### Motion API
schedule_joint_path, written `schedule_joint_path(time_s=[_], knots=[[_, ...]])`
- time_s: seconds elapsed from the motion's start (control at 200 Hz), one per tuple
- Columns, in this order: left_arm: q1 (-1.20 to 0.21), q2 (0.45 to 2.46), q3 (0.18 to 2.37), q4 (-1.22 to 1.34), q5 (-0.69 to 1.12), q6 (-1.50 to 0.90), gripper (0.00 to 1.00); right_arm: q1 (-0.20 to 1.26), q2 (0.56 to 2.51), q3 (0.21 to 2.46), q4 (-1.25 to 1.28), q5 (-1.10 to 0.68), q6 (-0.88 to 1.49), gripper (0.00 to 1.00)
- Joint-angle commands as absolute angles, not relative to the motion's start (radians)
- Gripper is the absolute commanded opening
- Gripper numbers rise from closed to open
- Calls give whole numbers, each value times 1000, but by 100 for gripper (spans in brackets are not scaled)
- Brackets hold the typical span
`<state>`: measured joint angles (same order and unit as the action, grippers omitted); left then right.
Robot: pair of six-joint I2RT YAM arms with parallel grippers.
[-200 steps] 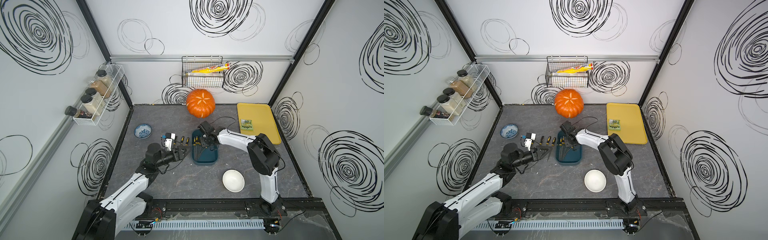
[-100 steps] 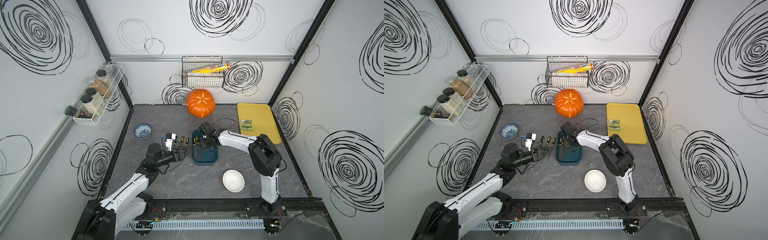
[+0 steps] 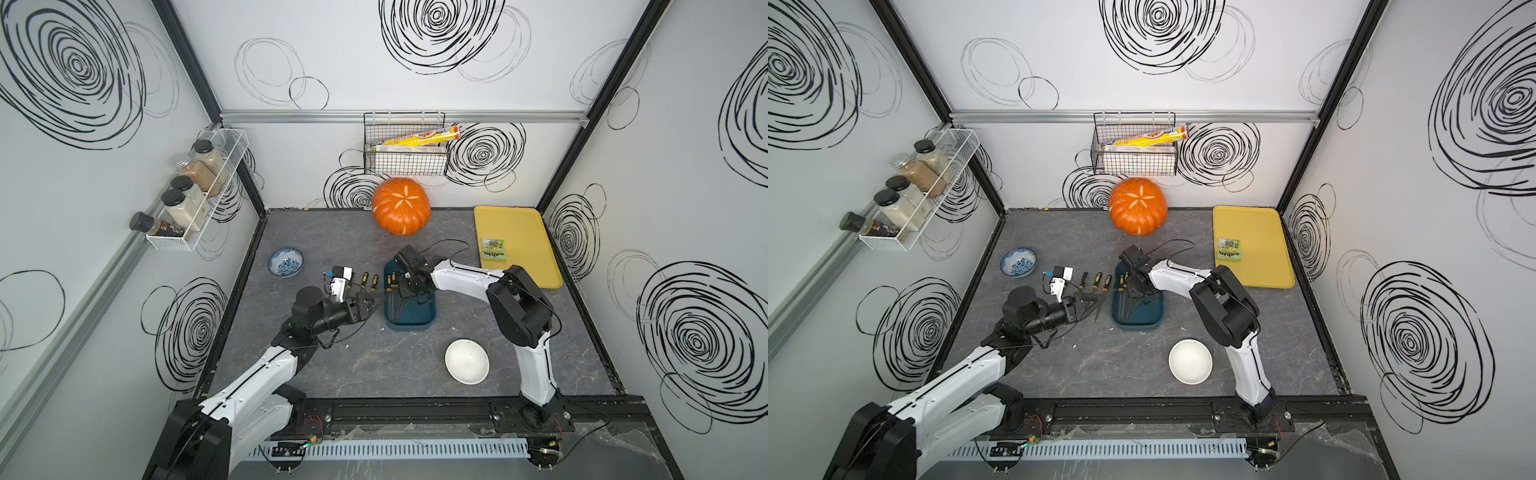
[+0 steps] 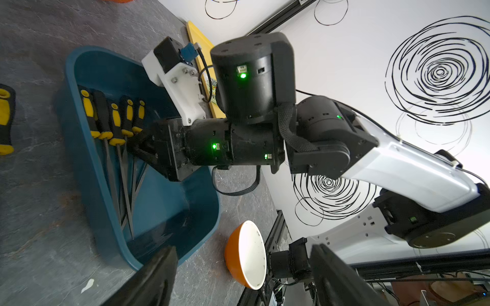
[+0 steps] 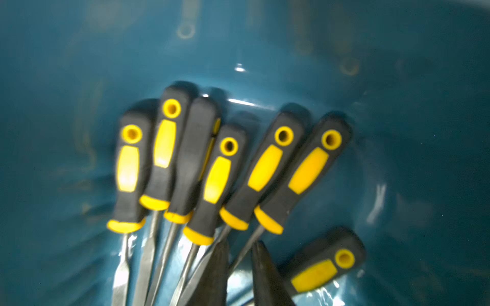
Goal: Take the file tool out of the storage box
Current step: Pick up the file tool from the storage box.
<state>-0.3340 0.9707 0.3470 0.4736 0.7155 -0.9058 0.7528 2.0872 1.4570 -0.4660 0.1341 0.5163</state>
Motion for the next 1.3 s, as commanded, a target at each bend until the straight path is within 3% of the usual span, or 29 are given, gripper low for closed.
schedule_joint_path(time_s=[0.0, 0.125, 0.265, 0.936, 1.297], knots=[[-339, 964, 335, 526, 726, -894, 86, 745, 2154, 1471, -545, 148, 521, 26], [-341, 964, 333, 527, 724, -895, 86, 739, 2187, 1483, -551, 127, 517, 17], [-341, 965, 333, 529, 724, -896, 86, 735, 2194, 1493, -540, 129, 516, 0], [-342, 1029, 337, 515, 693, -880, 86, 732, 1949, 1451, -500, 117, 534, 0], [-381, 1034, 333, 607, 762, -878, 84, 695, 1821, 1304, -290, -76, 495, 0]])
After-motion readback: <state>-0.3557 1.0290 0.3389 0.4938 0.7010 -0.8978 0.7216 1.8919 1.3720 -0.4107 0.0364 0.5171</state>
